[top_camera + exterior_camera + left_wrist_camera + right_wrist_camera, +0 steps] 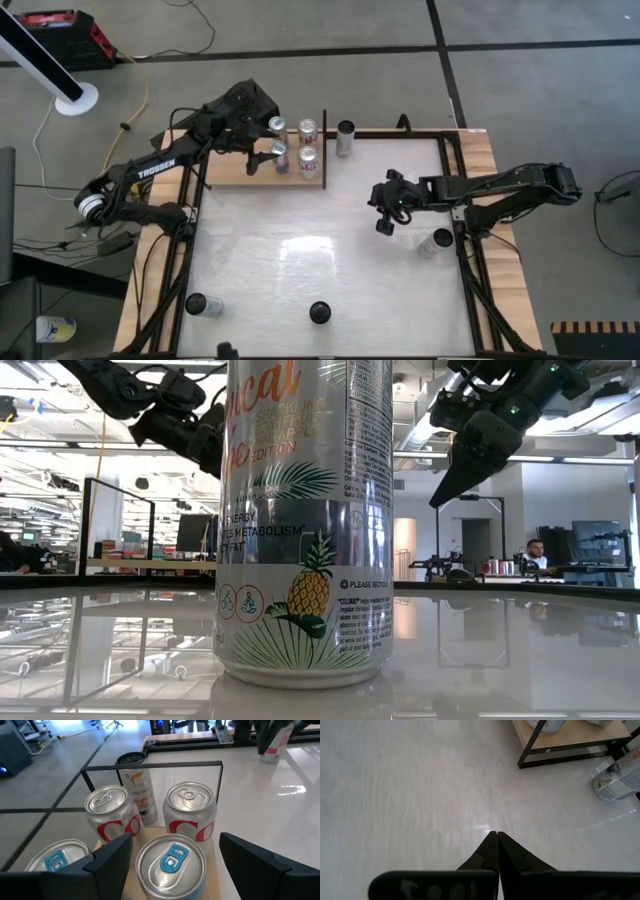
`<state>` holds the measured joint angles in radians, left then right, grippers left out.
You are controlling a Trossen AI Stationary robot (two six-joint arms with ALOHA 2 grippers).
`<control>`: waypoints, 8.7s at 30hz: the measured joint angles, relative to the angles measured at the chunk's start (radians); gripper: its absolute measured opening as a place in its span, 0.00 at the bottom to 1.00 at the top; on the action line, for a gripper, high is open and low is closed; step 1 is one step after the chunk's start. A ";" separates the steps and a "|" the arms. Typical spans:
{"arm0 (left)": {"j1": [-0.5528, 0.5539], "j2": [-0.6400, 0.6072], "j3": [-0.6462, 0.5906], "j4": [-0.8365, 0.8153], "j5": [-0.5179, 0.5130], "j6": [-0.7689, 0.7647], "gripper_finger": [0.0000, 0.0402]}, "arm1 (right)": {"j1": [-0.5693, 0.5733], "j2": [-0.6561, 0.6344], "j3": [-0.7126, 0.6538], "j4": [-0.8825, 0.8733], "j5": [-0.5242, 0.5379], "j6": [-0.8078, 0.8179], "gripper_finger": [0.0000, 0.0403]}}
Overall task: Place canned beverage on shelf
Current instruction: Put the right pink soda can on the shelf
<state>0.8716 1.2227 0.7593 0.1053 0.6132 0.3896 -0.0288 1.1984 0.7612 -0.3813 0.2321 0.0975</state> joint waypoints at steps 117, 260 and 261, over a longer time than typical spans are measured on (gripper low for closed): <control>-0.473 0.006 0.105 -0.017 -0.048 0.043 0.71 | 0.500 0.000 0.293 -1.164 -0.205 1.372 0.88; -0.170 -0.331 -0.127 0.182 -0.141 -0.257 0.57 | 0.263 -0.153 0.045 -0.277 0.082 0.348 0.84; -0.151 -0.338 -0.128 0.181 -0.135 -0.255 0.57 | 0.262 -0.153 0.045 -0.277 0.082 0.348 0.84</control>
<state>0.7203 0.8846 0.6317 0.2860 0.4779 0.1348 0.2333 1.0454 0.8062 -0.6582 0.3138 0.4453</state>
